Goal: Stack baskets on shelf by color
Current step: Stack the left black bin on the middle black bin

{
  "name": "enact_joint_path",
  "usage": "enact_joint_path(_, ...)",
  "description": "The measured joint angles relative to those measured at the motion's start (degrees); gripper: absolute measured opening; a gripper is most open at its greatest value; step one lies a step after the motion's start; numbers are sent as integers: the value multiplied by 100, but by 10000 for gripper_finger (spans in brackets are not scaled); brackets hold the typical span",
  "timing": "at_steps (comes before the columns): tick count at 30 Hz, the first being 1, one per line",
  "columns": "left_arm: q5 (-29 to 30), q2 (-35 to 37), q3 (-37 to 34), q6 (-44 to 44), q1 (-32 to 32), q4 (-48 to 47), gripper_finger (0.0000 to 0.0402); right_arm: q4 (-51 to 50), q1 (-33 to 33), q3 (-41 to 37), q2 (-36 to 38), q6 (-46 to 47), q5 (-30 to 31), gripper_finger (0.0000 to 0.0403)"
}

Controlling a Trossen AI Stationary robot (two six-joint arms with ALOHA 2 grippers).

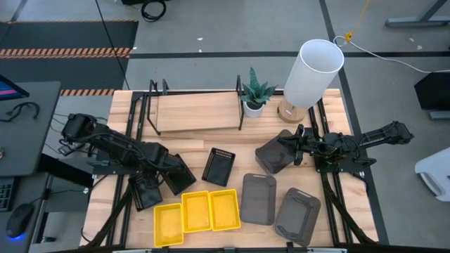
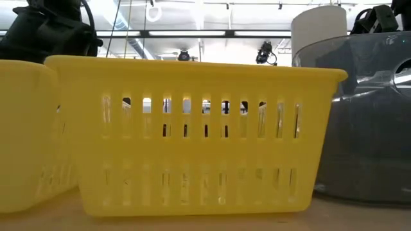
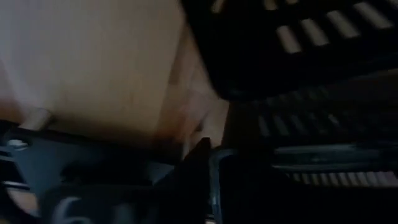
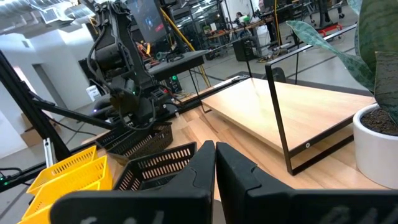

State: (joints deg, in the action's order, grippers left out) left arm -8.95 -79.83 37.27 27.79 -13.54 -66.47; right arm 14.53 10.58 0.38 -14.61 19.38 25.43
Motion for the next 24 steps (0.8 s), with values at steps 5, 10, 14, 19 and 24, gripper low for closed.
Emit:
enact_joint_path(5,-65,6,54,-94,0,-48,15,-1,-1,-1,0,0,0,19)
enact_joint_path(10,207,-3,416,-298,4,-551,12,-1,0,0,0,-1,0,19)
enact_joint_path(14,512,-5,836,-457,121,-1265,10,-1,1,0,0,0,-2,19)
enact_joint_path(19,801,-5,1369,-609,340,-2010,11,-1,0,0,0,-1,0,19)
enact_joint_path(24,1021,-2,1905,-837,656,-2379,11,-1,0,-2,0,0,0,19)
